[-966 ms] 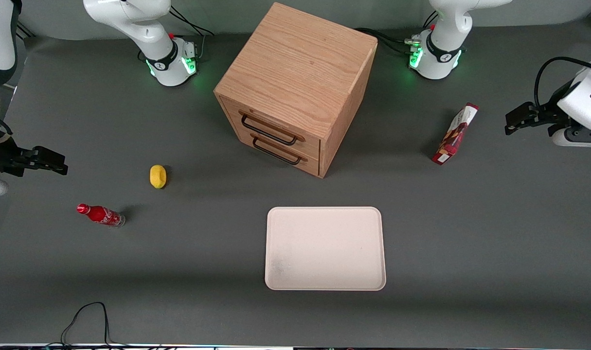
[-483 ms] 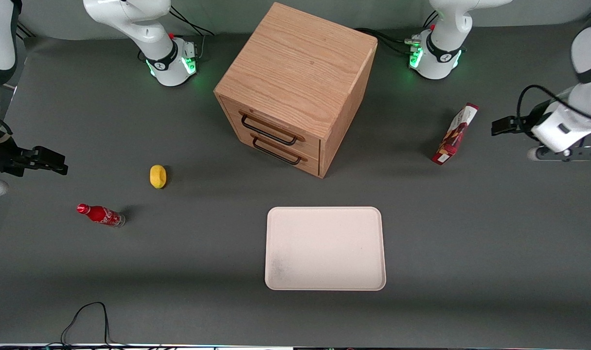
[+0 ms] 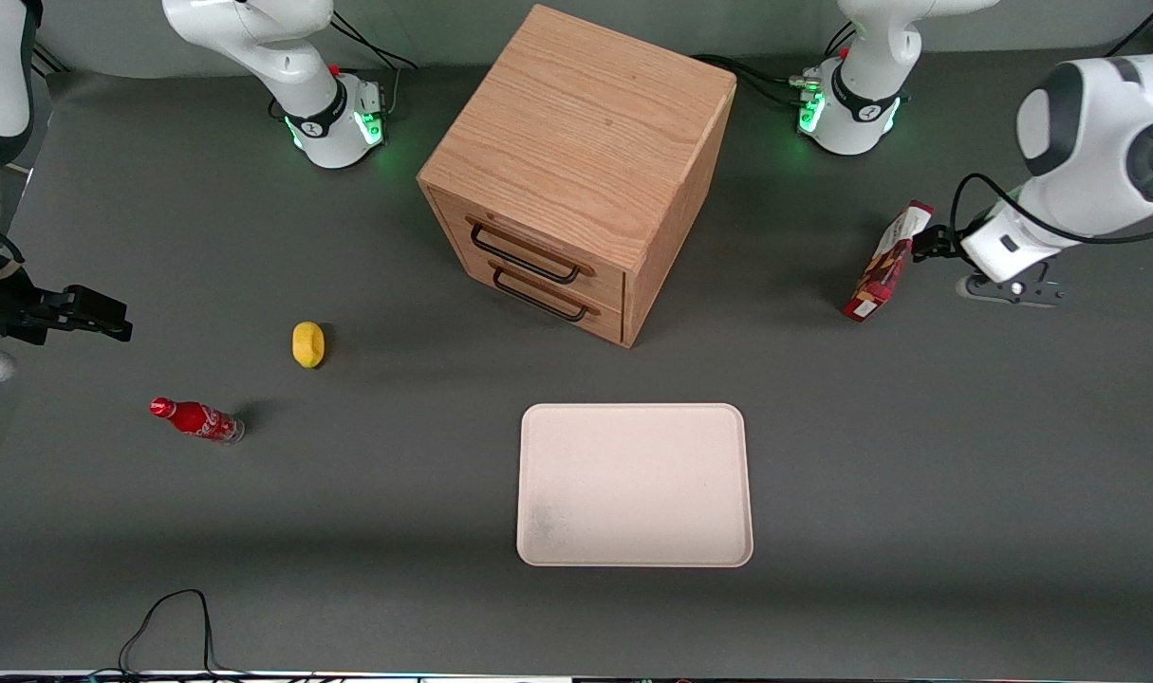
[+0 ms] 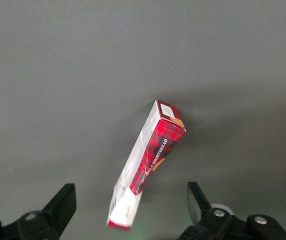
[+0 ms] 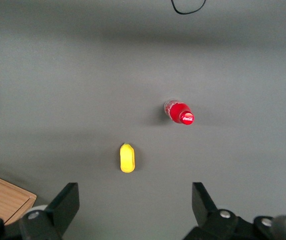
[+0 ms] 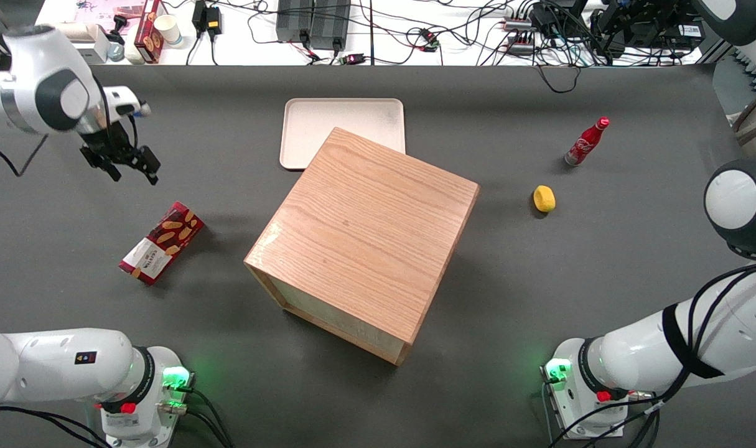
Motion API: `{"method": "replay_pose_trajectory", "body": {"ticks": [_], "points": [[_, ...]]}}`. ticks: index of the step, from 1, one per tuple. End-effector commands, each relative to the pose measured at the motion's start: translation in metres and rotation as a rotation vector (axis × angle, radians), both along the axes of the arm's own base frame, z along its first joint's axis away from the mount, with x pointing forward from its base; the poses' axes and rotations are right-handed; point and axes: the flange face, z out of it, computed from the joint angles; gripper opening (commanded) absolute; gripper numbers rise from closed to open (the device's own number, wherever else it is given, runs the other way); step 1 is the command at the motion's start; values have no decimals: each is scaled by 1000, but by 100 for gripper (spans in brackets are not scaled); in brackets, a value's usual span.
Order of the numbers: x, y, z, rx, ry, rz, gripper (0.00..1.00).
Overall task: Place red cookie box on tray
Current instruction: 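Move the open left gripper down toward the red shortbread box, then close the left gripper on the red shortbread box and lift it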
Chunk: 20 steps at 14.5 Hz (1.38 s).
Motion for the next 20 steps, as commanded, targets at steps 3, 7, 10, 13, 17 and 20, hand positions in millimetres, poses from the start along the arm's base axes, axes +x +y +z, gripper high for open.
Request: {"method": "replay_pose_trajectory", "body": {"ticks": [3, 7, 10, 13, 17, 20], "points": [[-58, 0, -69, -4, -87, -138, 99], [-78, -4, -109, -12, -98, -198, 99], [-80, -5, -129, -14, -106, -200, 91], [-83, -6, -133, -17, -91, -199, 8], [-83, -10, -138, -19, -77, -196, 0], [-74, -11, -126, -15, -63, -167, 0]]}}
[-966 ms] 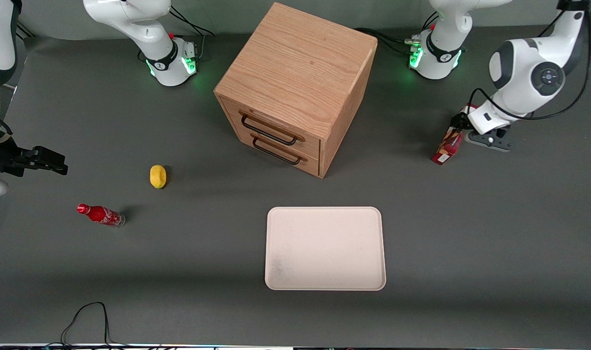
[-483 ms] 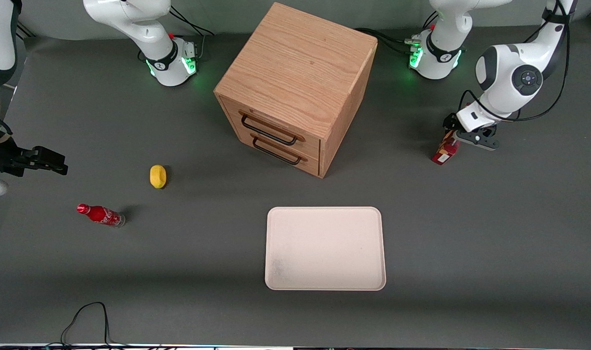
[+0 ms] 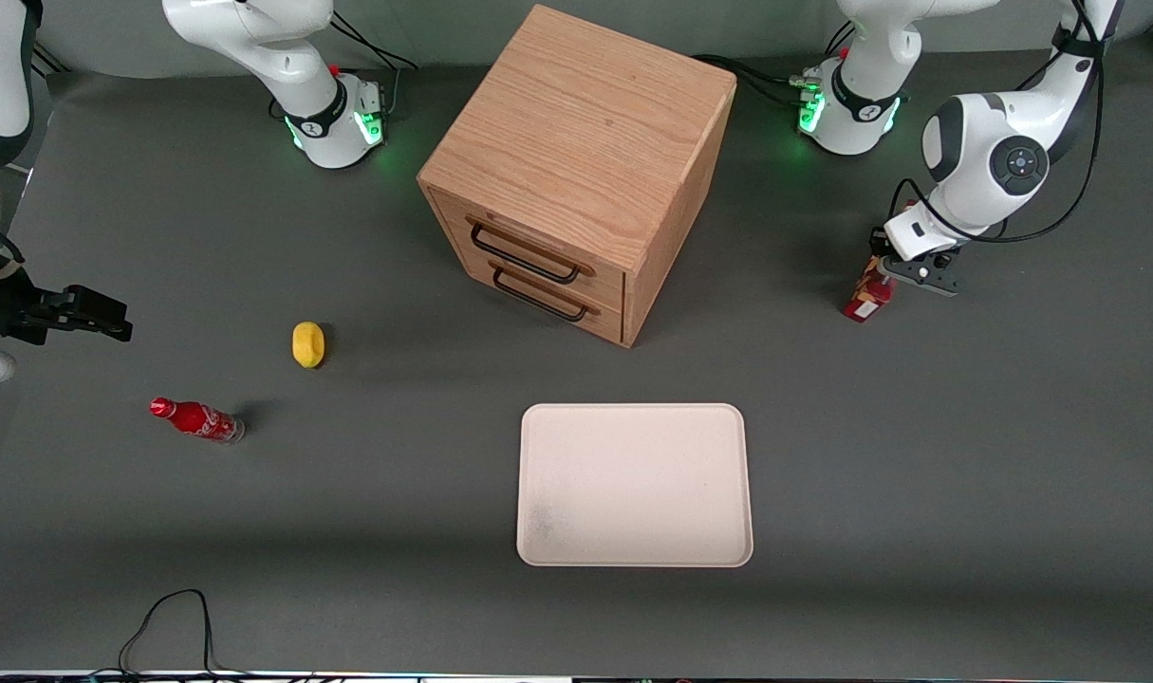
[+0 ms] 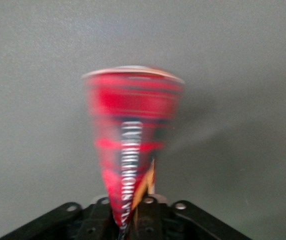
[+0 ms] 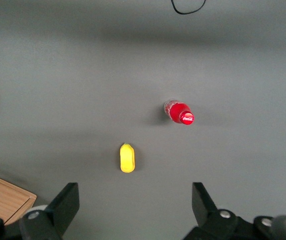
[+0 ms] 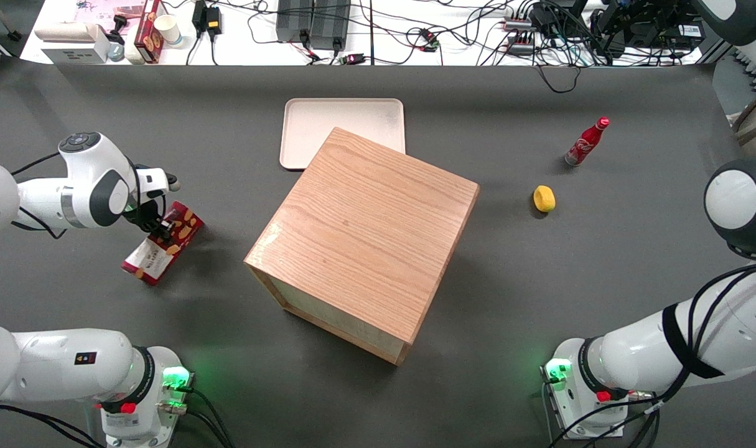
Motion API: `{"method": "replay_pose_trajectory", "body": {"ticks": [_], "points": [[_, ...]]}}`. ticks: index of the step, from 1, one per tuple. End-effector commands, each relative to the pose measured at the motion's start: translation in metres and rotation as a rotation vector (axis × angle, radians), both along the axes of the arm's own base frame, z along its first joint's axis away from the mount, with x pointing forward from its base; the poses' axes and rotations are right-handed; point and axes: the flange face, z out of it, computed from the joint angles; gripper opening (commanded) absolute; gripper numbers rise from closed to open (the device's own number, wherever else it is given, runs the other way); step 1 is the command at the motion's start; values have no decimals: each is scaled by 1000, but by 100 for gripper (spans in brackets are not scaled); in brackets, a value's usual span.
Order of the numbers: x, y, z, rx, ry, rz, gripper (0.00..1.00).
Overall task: Place red cookie box on tray
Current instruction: 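Close the left gripper on the red shortbread box and lift it, then carry the held box over to the white tray and lower it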
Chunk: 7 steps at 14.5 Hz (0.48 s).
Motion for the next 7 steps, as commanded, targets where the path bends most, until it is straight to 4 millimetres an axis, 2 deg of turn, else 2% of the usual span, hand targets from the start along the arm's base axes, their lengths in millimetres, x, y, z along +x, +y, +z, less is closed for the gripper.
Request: {"method": "replay_pose_trajectory", "body": {"ticks": [1, 4, 7], "points": [[12, -6, 22, 10, 25, 19, 0], [49, -9, 71, 0, 86, 28, 0], [97, -24, 145, 5, 101, 52, 0]]}}
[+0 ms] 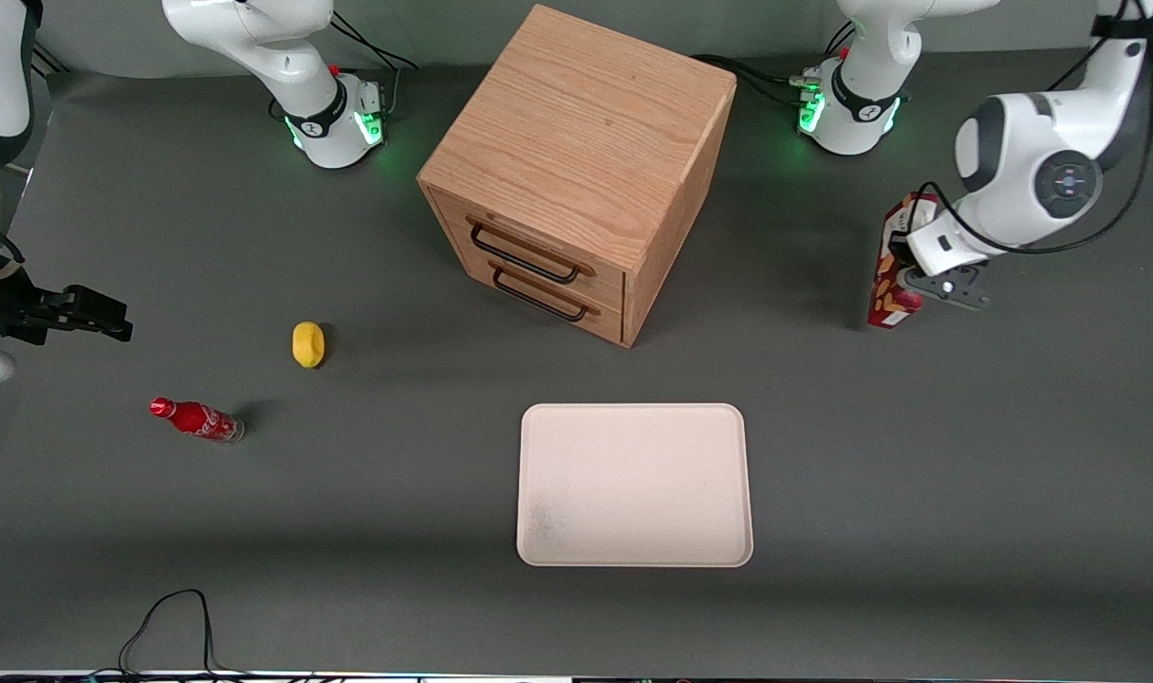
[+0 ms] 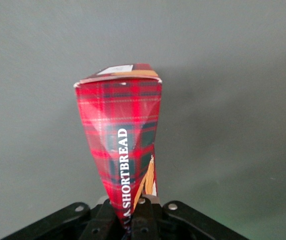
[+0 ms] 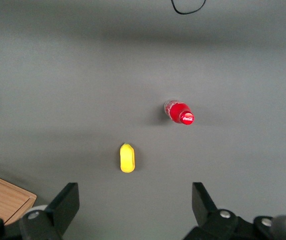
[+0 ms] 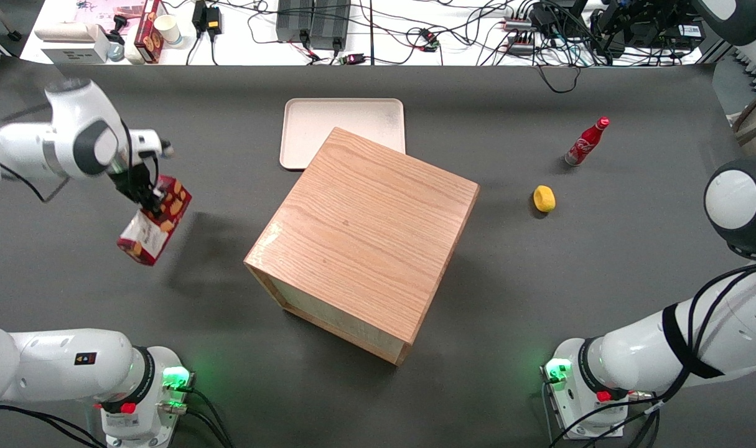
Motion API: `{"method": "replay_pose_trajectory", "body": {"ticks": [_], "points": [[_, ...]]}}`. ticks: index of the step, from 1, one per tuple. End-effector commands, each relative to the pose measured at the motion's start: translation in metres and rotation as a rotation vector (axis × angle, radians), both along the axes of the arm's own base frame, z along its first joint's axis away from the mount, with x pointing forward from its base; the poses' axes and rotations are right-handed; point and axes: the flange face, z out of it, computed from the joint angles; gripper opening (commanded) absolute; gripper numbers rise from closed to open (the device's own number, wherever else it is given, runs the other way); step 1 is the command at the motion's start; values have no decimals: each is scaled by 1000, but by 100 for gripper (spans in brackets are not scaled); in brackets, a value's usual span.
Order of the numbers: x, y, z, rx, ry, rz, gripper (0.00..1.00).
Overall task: Place red cookie box on tray
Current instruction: 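Carry the held box over to the white tray and lower it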
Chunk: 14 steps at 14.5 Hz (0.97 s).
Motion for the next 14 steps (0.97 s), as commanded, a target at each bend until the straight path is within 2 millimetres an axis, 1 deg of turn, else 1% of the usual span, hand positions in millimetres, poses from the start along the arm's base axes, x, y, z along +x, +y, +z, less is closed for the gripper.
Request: {"method": "replay_pose_trajectory", "body": {"ticks": [1, 2, 3, 4, 5, 7, 8, 9, 12, 13, 14], "points": [[46, -27, 81, 13, -2, 52, 0], [62, -41, 109, 13, -12, 110, 0], [82, -64, 137, 16, -36, 149, 0], [101, -83, 159, 18, -57, 180, 0], [120, -100, 175, 18, -59, 206, 0], [155, -128, 195, 14, -65, 248, 0], [170, -143, 200, 6, -76, 262, 0], [183, -158, 200, -6, -87, 269, 0], [218, -195, 179, -38, -88, 357, 0], [231, -213, 168, -43, -93, 366, 0], [244, -228, 155, -44, -102, 383, 0]]}}
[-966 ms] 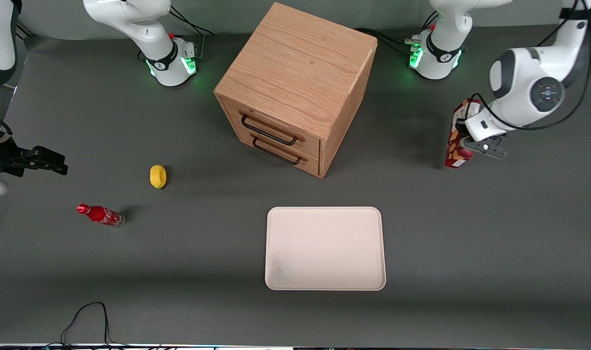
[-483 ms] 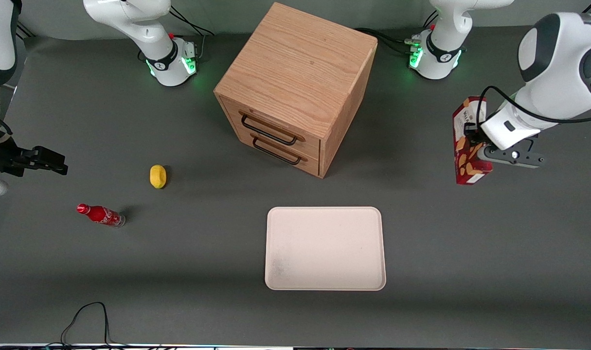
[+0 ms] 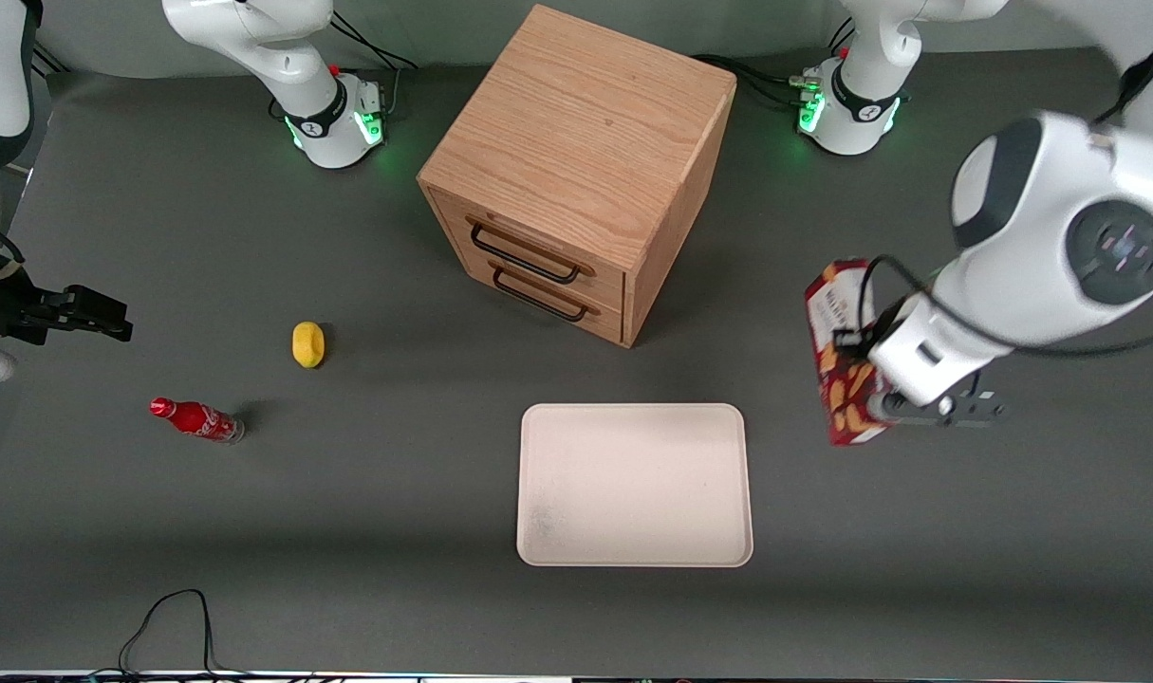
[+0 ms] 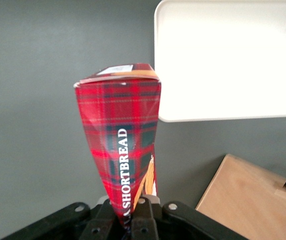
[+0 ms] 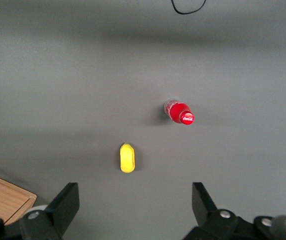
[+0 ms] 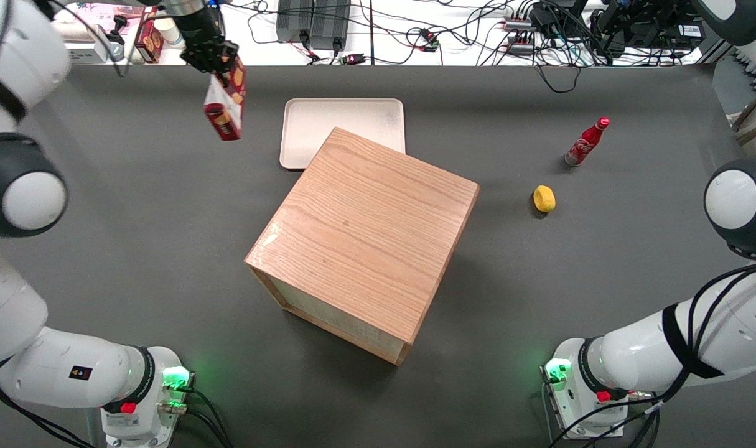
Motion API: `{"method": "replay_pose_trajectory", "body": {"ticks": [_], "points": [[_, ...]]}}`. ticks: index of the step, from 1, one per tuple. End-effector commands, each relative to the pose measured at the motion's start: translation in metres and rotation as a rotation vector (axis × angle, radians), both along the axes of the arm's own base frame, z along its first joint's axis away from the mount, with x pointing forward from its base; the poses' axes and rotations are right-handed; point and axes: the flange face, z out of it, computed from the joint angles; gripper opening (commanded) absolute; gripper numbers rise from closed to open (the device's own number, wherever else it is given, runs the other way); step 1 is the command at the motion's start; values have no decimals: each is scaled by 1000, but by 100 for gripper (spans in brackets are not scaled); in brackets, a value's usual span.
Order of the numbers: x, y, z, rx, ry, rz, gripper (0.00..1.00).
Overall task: Place red cookie box on tray
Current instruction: 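Carry the held box over to the white tray and lower it, then open the left gripper to release the box on the tray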
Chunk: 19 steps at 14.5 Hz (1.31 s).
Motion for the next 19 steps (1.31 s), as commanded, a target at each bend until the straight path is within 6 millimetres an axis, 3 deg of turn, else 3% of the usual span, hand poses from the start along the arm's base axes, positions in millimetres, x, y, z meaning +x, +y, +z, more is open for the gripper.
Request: {"method": "replay_pose_trajectory", "body": {"ticks": [1, 4, 8, 11, 14, 15, 16, 17, 19], "points": [[45, -47, -28, -13, -15, 62, 0], [66, -71, -93, -11, -54, 67, 0], [74, -99, -181, 27, -93, 44, 0], [71, -106, -218, 45, -101, 30, 0], [68, -107, -233, 43, -117, 28, 0], [68, -107, -235, 44, -116, 24, 29], [66, -106, -236, 51, -113, 14, 94], [66, -104, -232, 52, -121, 11, 100], [69, -102, -204, 43, -155, 13, 100]]}}
